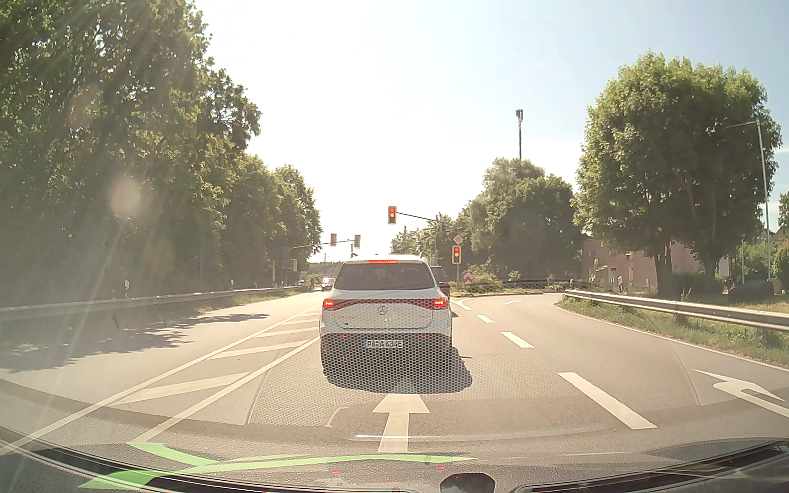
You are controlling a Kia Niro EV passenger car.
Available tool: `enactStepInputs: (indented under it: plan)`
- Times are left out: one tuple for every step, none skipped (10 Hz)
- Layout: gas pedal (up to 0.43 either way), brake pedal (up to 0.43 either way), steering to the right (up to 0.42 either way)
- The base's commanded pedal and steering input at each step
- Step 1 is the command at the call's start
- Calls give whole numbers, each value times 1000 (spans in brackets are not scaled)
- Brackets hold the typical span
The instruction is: Follow the waypoints while adhering to traffic rules and regulations
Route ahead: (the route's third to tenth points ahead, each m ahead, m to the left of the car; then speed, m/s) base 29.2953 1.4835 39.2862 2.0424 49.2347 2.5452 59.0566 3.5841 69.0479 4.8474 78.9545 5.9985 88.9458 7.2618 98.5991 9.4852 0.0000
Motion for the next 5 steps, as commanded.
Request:
enactStepInputs:
  plan:
    - [0, 293, 0]
    - [0, 287, 0]
    - [0, 293, 0]
    - [0, 293, 0]
    - [0, 293, 0]
